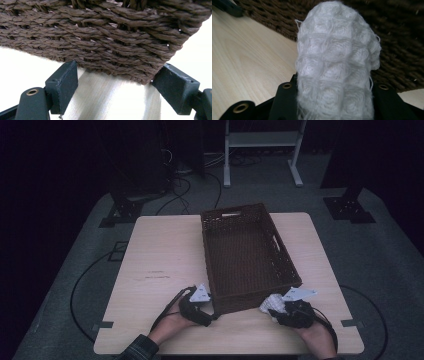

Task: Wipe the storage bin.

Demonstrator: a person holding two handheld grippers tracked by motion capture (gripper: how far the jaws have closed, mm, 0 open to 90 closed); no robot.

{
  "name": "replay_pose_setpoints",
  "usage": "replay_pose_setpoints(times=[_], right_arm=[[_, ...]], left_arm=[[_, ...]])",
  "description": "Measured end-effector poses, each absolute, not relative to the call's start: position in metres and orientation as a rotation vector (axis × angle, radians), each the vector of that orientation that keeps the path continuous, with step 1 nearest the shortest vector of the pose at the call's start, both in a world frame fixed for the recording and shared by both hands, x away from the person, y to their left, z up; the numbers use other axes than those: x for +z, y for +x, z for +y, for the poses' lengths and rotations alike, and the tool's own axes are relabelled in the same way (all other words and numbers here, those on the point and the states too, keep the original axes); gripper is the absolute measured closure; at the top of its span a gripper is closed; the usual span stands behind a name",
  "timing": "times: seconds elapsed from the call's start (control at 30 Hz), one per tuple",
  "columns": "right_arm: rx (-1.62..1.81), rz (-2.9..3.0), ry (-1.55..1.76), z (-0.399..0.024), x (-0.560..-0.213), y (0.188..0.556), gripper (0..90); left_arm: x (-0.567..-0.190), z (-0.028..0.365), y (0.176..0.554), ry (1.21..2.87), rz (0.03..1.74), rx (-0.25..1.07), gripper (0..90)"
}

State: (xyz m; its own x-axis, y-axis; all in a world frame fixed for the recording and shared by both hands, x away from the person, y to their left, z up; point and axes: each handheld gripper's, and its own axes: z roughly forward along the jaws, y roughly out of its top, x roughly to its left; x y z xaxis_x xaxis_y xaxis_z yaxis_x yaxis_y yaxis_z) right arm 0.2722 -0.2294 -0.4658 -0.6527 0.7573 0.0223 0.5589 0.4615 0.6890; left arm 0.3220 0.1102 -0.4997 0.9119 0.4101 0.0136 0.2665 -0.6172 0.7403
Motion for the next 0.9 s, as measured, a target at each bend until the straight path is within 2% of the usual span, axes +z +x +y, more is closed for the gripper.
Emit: replay_pose_setpoints(times=[0.9], right_arm=[[1.144,2.355,0.989,-0.221,-0.414,0.257,56.8]], left_arm=[[-0.499,0.110,0.322,2.274,0.476,0.232,19.8]])
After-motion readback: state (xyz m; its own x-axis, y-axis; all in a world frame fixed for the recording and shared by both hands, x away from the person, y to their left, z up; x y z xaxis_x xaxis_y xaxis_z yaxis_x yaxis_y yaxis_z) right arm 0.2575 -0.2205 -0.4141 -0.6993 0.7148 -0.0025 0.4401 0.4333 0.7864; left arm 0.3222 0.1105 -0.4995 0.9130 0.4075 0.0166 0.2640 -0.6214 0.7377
